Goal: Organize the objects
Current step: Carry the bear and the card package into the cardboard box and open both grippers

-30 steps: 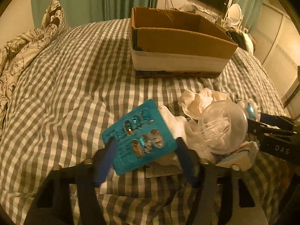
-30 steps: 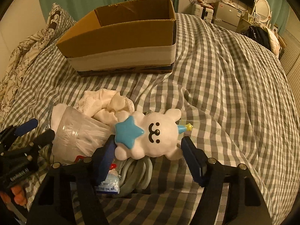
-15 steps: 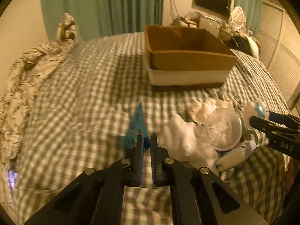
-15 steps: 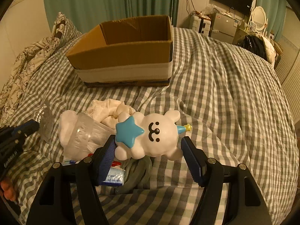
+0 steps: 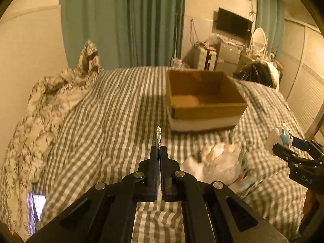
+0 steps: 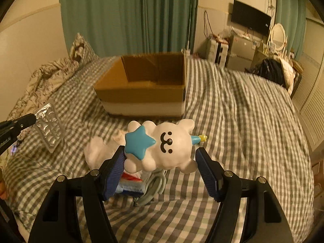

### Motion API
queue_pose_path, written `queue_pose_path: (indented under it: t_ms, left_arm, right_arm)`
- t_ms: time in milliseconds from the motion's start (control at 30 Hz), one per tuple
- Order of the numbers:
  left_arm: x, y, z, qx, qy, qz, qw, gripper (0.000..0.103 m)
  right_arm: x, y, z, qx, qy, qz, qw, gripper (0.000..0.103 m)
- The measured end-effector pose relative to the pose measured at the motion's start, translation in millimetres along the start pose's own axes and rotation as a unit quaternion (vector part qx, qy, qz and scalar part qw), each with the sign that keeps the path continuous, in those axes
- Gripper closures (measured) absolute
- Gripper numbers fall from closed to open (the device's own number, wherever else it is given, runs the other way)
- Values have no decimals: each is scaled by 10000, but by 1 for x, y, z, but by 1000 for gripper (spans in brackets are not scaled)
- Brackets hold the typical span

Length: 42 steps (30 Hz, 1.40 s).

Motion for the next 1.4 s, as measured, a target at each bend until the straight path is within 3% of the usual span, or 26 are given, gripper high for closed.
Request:
queue_pose_path:
  t_ms: [300,567,833,967,1100,1200,1267,1333,1400]
  left_arm:
    - [36,-6,104,728,508,-115,9960,102]
    - [69,57,166,775,670,-526,9933,102]
    - [73,147,165,184,668,-744,9948,101]
    - [71,163,158,114,652,-679,9955,100]
    - [67,161,154,78,648,-652,9957,97]
    - [61,145,152,112,657,-477,9966,81]
    - [55,130,151,198,584,-401,9973,35]
    - [42,109,149,389,404,-268,9981,25]
    - [33,91,144,409,269,-225,9985,25]
  right_arm:
    - [-5,-12,79,540,-126,118,9984,34]
    - [-7,58,134,301,-41,287,9991,34]
    - [-4,148,139,-222,127,300,9992,34]
    - [3,159,134,-177,221,315,9991,33]
    - [4,142,138,29,156,322,9994,20]
    - [4,113,144,256,136,321,9991,17]
    - [2,92,147,368,102,281,9989,15]
    - [1,67,145,469,51,207,9987,14]
    - [1,47,140,503,-6,121,9987,13]
Point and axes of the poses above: each gripper's, at about its wrist camera, not at the fingertips, and y roughly the way its jaws point, x to its right, z to its top, the point moved 7 cm from there along y, roughly the way its jaws point, and after that the axes turned 7 degrees about y, right-handed, at the moved point
